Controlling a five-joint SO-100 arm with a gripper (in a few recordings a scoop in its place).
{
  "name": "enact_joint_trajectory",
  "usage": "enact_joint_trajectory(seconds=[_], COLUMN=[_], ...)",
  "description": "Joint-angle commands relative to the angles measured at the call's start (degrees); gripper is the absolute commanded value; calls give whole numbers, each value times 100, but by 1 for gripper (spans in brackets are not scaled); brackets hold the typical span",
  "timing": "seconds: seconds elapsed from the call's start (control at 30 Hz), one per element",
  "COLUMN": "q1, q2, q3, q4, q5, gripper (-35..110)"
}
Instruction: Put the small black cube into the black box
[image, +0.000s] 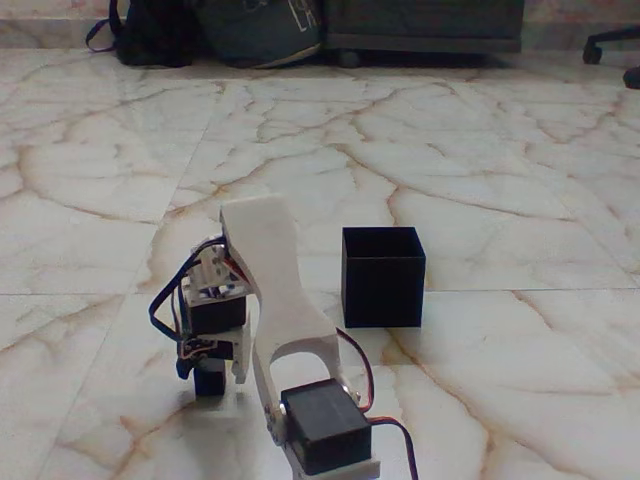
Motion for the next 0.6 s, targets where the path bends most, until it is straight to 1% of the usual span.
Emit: enact_joint_trajectory(seconds=[0.0,0.37,0.57], q1=[79,123,308], q2=[35,53,721], q3=[-176,62,158], q4=[-62,-123,26], q5=[-105,-132,-343], gripper=[7,1,0])
